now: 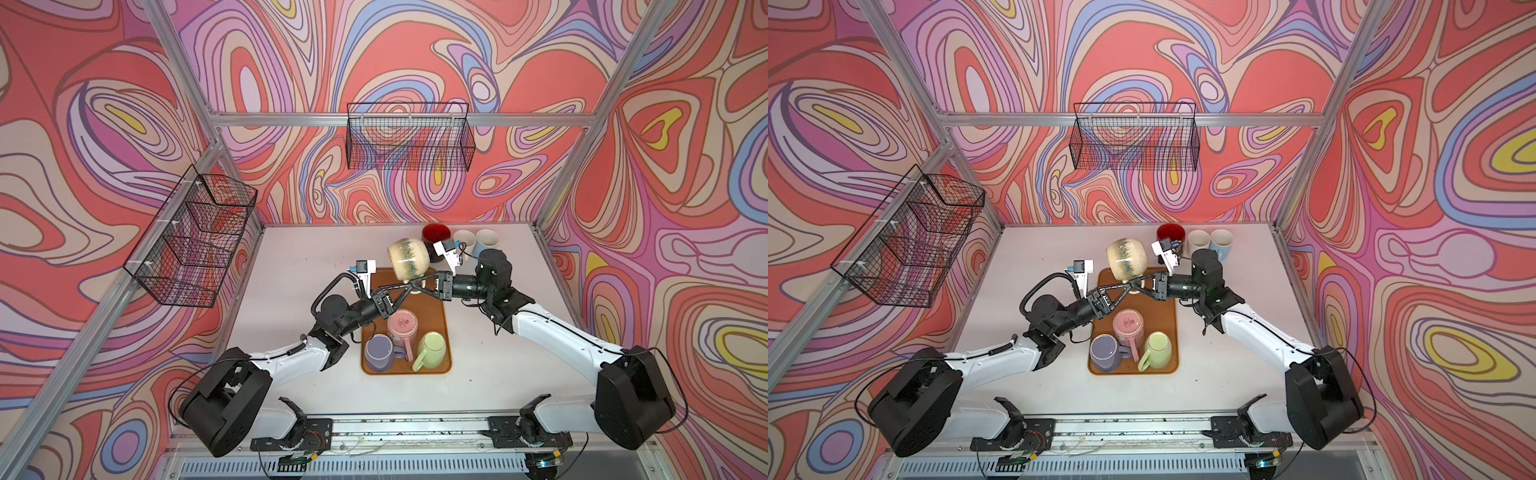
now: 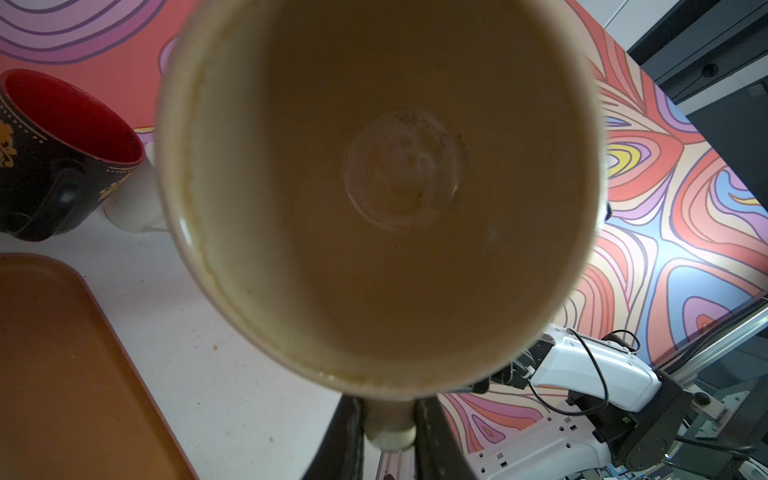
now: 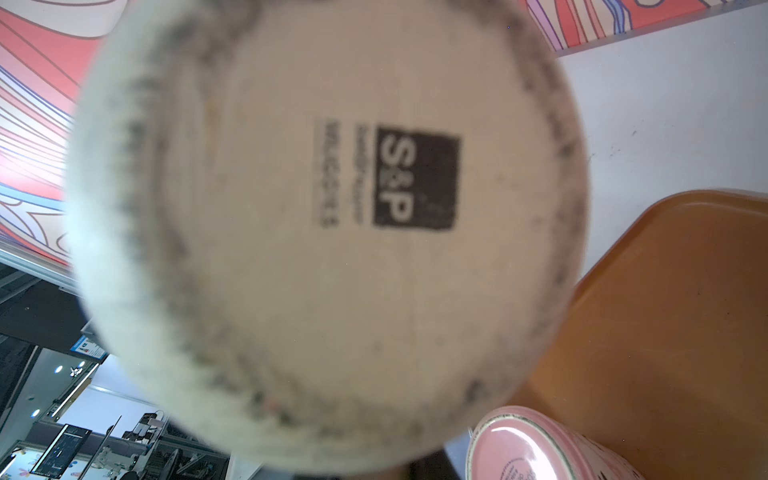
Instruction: Turn the mug right side up
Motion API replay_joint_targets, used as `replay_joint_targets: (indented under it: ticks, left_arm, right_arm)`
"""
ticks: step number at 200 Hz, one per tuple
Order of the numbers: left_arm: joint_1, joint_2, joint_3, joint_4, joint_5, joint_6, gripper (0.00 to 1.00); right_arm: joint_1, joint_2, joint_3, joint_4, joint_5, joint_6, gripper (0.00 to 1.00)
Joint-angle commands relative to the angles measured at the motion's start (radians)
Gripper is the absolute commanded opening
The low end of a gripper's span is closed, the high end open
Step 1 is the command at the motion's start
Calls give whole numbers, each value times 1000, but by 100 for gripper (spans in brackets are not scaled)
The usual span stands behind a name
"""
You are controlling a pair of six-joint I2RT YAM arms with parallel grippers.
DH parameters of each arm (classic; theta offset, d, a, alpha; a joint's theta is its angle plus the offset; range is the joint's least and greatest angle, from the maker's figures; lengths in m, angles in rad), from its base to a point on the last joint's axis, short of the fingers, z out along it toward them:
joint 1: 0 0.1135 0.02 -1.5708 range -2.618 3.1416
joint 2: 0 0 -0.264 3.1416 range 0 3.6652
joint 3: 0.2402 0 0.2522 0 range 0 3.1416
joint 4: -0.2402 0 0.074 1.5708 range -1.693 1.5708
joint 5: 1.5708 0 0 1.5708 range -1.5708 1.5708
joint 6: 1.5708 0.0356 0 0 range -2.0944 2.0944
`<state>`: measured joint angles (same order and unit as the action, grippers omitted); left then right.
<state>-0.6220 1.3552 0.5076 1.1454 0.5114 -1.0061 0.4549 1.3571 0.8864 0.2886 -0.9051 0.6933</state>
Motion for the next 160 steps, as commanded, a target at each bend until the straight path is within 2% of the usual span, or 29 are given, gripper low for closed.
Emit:
replay_joint_targets:
  ticks: [1,12,40,57,67,92,121,160]
  left_arm:
    - [19,-21,-31,-116,-37,65,43]
    - [19,-48,-30,-168,-48,85,51]
    - [21,-150,-29,-338,-104,152,62]
    - [21,-224,-24,-462,-142,195,66]
    - [21,-269,-21,-532,-162,217,68]
    - [20,-378,-2,-745,-207,268,72]
    - [19,-478,66,-958,-250,317,73]
    - [18,-577,116,-1171,-289,379,74]
  right_arm:
    - [-10,-63,74,-20,65,-50,0]
    - [-16,-67,81,-48,84,-61,0]
    - [-34,-63,122,-174,161,-104,0]
    - [-34,-44,174,-319,254,-186,0]
    - [-34,-24,207,-424,350,-240,0]
    - [-30,49,264,-601,581,-334,0]
    - [40,159,315,-681,818,-389,0]
    - [104,324,400,-741,1004,-417,0]
